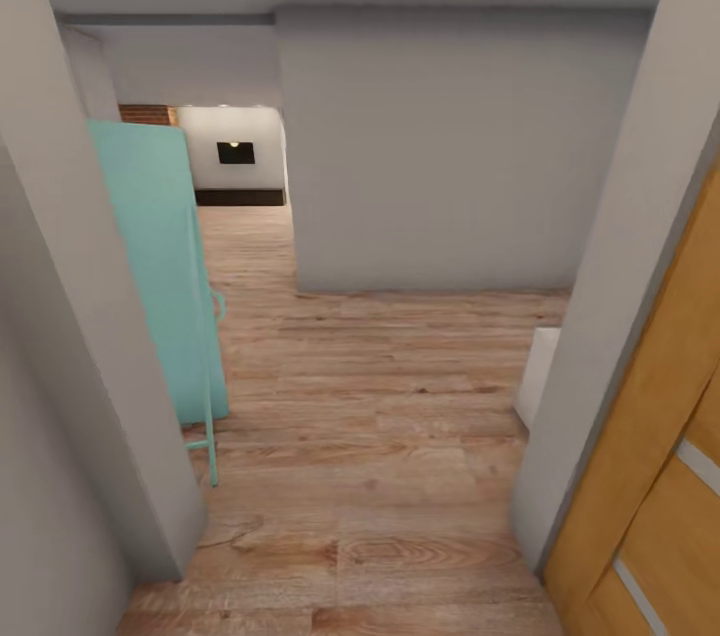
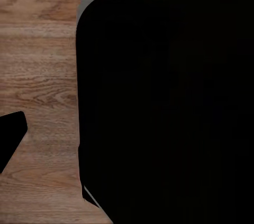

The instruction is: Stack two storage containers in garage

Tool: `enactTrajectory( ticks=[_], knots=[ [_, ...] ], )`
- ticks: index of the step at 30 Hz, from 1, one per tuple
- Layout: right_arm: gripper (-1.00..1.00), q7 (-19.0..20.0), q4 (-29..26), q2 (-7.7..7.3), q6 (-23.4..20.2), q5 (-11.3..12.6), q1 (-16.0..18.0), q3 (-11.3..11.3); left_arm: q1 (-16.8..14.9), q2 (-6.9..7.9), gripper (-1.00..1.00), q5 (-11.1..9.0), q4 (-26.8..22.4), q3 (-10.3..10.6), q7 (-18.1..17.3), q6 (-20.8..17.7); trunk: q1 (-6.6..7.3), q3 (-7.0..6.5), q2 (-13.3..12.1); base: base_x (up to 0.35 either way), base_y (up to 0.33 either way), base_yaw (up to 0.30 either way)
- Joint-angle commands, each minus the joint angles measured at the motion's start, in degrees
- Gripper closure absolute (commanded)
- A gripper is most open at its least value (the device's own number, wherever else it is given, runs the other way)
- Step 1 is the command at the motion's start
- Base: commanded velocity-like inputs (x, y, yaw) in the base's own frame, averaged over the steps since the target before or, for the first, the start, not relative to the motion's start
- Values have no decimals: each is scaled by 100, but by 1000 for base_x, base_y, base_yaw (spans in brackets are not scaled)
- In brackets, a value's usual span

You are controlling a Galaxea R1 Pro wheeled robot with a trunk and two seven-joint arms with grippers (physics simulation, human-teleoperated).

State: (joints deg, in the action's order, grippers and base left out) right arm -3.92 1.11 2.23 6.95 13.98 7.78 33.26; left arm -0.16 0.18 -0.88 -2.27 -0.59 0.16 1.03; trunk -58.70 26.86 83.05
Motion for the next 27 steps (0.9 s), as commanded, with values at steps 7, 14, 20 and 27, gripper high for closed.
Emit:
enactTrajectory(
  ticks=[7,14,20,27],
  knots=[
    [-100,-12,10,-3,26,52,5,49,-2,0,-100,-9,-1,-3,2,11,-3,6,2,315,75,0],
    [-100,-12,12,-3,28,52,5,49,-2,0,-100,-9,3,3,-6,3,-3,6,2,315,77,0],
    [-100,-12,11,-1,34,52,5,52,-2,0,-100,-9,3,1,-7,2,-3,6,2,315,96,-42],
    [-100,-12,10,1,34,52,5,51,-2,0,-100,-9,3,-2,-7,2,-3,6,2,315,99,-15]
  ],
)
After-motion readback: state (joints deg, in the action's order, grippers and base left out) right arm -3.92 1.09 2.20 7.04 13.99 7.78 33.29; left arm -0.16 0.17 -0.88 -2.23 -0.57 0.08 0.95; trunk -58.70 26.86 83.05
